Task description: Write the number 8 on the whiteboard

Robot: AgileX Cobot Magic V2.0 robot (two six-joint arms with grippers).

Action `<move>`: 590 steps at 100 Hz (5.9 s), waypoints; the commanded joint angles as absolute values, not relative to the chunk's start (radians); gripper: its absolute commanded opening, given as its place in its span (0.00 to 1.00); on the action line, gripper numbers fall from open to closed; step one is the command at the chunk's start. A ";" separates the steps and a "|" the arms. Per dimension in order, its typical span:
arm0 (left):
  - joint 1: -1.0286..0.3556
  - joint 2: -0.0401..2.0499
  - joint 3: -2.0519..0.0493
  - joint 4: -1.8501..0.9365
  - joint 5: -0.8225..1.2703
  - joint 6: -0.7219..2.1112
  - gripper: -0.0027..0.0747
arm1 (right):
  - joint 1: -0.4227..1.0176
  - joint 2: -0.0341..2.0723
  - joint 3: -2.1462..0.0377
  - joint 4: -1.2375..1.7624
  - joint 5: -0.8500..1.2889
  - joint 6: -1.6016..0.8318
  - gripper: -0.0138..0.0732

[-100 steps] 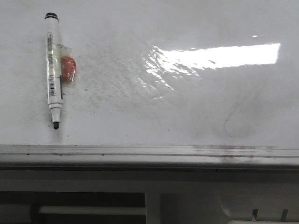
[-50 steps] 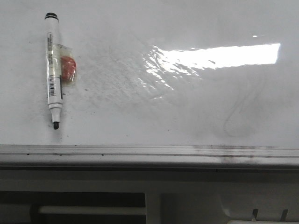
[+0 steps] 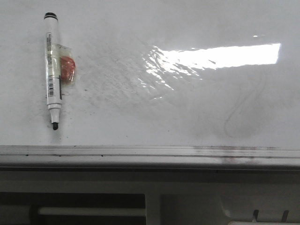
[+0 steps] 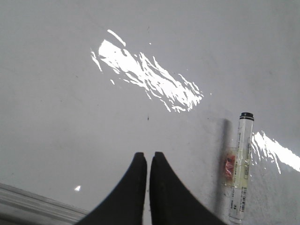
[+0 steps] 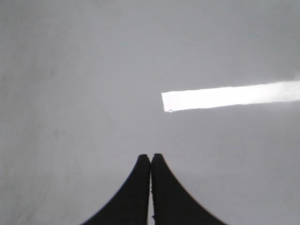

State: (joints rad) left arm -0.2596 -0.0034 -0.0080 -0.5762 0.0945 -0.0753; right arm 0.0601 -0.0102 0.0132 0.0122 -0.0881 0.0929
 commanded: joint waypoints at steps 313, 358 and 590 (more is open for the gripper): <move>-0.958 0.980 -0.648 -0.652 0.357 1.003 0.01 | 0.804 1.095 -0.850 0.790 0.494 -0.936 0.66; -0.958 0.980 -0.648 -0.680 0.352 1.003 0.01 | 0.815 1.124 -0.850 0.844 0.470 -0.936 0.09; -0.806 0.433 -0.524 -0.875 0.303 0.810 0.01 | 0.559 0.968 -0.710 -0.370 0.107 0.053 0.11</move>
